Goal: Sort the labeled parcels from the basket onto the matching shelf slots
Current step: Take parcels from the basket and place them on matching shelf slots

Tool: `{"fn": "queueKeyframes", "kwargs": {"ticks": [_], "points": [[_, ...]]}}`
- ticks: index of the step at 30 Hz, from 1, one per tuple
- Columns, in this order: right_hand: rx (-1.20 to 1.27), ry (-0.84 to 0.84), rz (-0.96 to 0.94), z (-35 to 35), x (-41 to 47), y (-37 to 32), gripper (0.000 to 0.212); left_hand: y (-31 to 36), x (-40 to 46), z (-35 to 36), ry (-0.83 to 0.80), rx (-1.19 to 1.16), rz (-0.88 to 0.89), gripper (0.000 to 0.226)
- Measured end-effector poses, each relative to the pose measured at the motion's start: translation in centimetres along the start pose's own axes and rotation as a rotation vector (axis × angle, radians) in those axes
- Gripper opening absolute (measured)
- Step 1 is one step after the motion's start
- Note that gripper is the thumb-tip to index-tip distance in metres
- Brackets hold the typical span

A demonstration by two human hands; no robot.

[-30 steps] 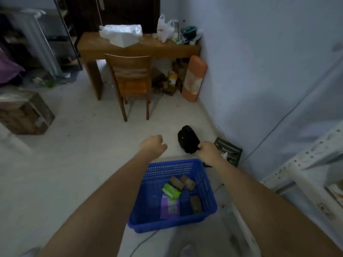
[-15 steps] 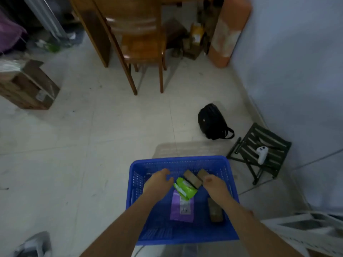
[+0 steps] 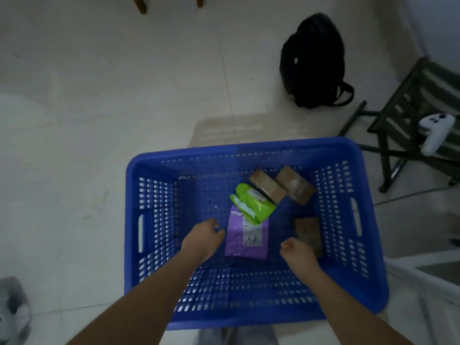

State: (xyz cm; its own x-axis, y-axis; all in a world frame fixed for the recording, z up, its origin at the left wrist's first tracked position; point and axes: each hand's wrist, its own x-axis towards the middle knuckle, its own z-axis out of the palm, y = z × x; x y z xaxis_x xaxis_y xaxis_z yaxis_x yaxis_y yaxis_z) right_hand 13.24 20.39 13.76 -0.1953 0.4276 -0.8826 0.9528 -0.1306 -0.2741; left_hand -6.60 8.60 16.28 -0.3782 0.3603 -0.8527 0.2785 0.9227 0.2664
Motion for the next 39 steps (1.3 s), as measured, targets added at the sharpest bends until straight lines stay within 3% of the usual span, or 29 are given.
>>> {"fn": "queueKeyframes", "kwargs": {"ticks": [4, 8, 15, 16, 19, 21, 23, 25, 26, 29, 33, 36, 39], "points": [[-0.093, -0.028, -0.013, 3.2, 6.3, 1.5, 0.025, -1.7, 5.8, 4.1, -0.009, -0.069, -0.025, 0.020], [-0.129, -0.034, 0.001, 6.6, 11.4, 3.7, 0.033, -3.8, 10.6, 8.5, -0.080, -0.097, -0.026, 0.024], [0.047, 0.006, 0.077, 10.9, 18.6, 7.5, 0.009, -6.3, 17.2, 13.6, -0.042, -0.197, -0.095, 0.017], [0.114, 0.023, 0.087, 11.4, 19.5, 8.0, 0.017, -6.5, 18.0, 14.1, -0.043, -0.209, -0.098, 0.025], [0.197, 0.073, 0.129, 11.9, 21.4, 8.6, 0.066, -7.2, 20.1, 15.5, -0.019, -0.272, -0.094, 0.041], [0.171, 0.140, 0.156, 12.2, 22.4, 8.4, 0.078, -7.4, 21.4, 16.3, 0.009, -0.394, -0.058, 0.042], [0.233, 0.216, 0.140, 12.4, 23.2, 8.1, 0.068, -7.3, 22.5, 17.0, 0.052, -0.509, -0.056, 0.036], [0.471, 0.264, 0.129, 12.8, 23.6, 7.4, 0.038, -7.0, 23.1, 17.4, 0.081, -0.599, -0.090, 0.024], [0.572, 0.255, 0.136, 12.9, 23.3, 6.9, 0.034, -6.9, 23.1, 17.5, 0.084, -0.641, -0.109, 0.022], [0.690, 0.155, 0.150, 12.9, 22.4, 6.0, 0.041, -6.6, 22.6, 17.1, 0.050, -0.730, -0.127, 0.016], [0.657, -0.028, 0.164, 12.5, 20.5, 5.3, 0.021, -6.4, 20.6, 15.9, -0.005, -0.681, -0.134, 0.017], [0.645, -0.072, 0.212, 11.8, 18.1, 4.4, 0.029, -6.3, 18.3, 14.1, -0.019, -0.667, -0.132, 0.007], [0.718, -0.097, 0.198, 10.5, 14.7, 2.8, 0.023, -5.8, 14.9, 11.6, -0.026, -0.758, -0.120, 0.023]]}}
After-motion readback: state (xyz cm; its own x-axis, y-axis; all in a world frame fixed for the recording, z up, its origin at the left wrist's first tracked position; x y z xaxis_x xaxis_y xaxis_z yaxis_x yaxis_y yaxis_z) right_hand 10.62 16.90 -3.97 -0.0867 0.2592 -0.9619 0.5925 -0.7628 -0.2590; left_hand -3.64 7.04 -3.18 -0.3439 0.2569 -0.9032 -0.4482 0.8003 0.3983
